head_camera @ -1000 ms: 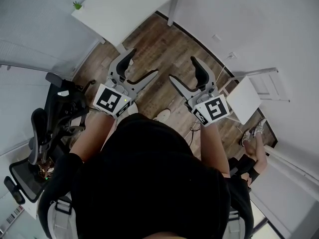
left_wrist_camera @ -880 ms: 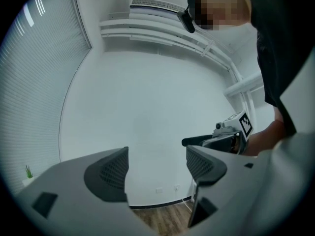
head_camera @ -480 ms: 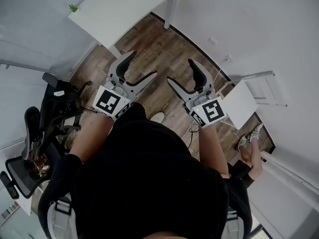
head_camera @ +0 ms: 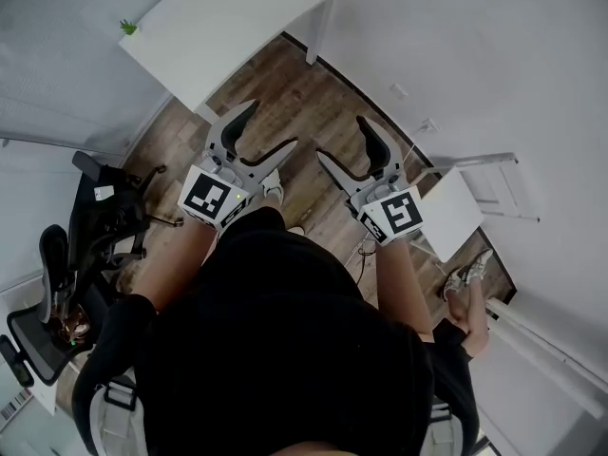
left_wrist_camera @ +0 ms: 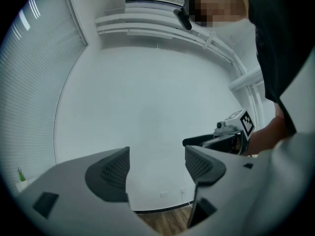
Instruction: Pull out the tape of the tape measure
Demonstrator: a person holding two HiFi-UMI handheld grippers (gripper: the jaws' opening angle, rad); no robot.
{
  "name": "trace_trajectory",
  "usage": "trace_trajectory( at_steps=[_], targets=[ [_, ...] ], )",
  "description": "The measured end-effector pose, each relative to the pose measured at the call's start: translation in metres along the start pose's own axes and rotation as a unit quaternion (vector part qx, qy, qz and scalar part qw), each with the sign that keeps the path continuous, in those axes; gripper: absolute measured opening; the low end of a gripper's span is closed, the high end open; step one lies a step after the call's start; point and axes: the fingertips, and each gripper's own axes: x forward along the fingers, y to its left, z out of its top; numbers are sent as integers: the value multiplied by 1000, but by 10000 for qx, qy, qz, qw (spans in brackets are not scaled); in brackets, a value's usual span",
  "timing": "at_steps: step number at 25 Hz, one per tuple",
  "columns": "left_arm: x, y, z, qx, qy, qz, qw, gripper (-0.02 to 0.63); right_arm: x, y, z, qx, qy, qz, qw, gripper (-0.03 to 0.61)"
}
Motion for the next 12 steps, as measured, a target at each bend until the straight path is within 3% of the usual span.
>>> trace_trajectory(
  at_steps=[12],
  targets=[
    [89, 126, 13, 30, -40, 104, 9999, 347, 124, -98, 18, -32, 76, 134, 9999, 359]
  ],
)
